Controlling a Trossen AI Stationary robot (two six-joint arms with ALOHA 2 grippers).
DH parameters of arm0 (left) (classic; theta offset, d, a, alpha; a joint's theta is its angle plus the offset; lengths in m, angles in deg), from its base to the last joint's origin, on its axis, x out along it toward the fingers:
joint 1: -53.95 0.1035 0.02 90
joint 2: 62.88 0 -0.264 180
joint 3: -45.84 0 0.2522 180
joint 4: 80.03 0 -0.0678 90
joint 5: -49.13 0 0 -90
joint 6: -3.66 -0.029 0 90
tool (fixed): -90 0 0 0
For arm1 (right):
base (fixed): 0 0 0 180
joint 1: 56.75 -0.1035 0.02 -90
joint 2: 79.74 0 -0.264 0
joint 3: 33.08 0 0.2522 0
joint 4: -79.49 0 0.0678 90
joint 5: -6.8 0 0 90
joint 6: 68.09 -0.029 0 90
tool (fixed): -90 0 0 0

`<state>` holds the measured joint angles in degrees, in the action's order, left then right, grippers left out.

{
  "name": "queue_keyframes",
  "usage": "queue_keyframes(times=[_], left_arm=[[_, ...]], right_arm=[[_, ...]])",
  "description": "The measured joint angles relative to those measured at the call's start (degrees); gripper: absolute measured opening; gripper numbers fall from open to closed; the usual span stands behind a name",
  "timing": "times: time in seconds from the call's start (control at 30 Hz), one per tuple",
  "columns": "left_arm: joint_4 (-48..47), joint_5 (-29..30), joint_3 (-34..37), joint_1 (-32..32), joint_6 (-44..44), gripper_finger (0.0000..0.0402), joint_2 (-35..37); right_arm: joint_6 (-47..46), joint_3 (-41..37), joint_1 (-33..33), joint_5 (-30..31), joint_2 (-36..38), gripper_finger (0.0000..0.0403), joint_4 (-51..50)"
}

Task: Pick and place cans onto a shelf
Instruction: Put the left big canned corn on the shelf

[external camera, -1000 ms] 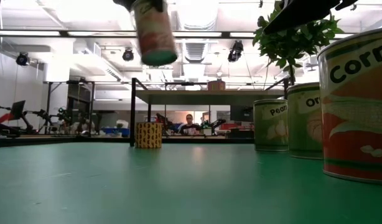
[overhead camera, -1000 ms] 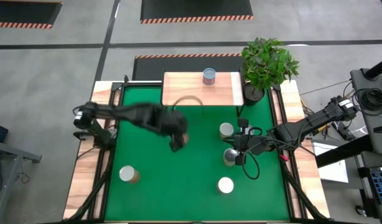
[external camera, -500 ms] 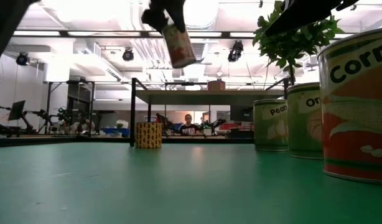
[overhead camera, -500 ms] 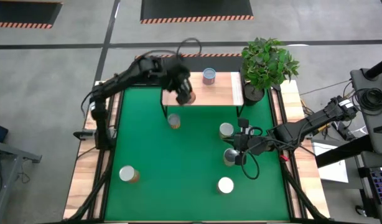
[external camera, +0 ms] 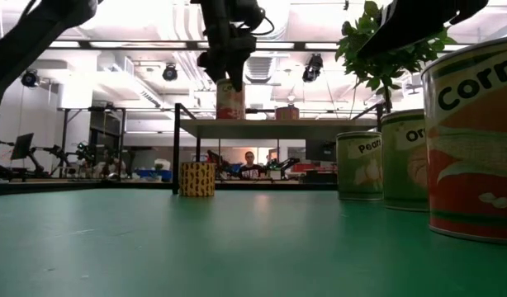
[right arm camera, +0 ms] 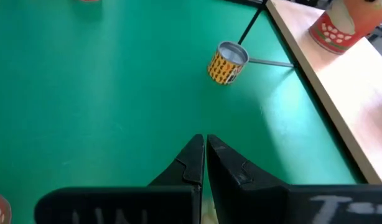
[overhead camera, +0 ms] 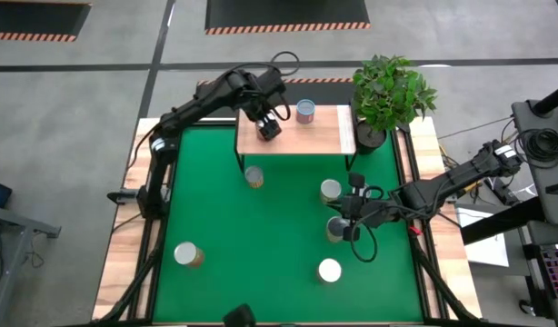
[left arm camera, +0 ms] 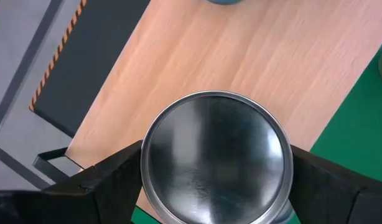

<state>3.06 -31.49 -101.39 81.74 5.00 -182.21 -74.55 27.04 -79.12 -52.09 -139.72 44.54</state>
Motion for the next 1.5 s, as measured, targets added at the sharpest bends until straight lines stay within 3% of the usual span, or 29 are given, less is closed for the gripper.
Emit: queue_keyframes(times=[0.53,0.93,1.13,1.37,1.5], left_arm=[[2.33,1.17,0.07,-0.04,-3.71,0.0369,-0.03],[6.2,0.63,0.11,-1.62,-3.94,0.0375,3.75],[14.5,1.84,0.11,-8.58,-3.42,0.0375,6.12],[20.31,12.09,0.11,-22.07,-7.94,0.0371,6.76],[22.45,13.92,1.16,-28.6,-10.72,0.0364,6.87]], right_arm=[[-4.13,-1.03,0.0,-0.02,0.0,0.0009,-0.02],[-4.15,-1.17,0.0,-0.02,0.0,0.0009,0.16],[-4.09,-1.54,0.0,0.0,0.0,0.0009,0.64],[-5.86,-2.5,-0.03,0.01,0.0,0.0009,1.5],[-5.72,-3.88,-0.25,0.0,-0.02,0.0009,4.47]])
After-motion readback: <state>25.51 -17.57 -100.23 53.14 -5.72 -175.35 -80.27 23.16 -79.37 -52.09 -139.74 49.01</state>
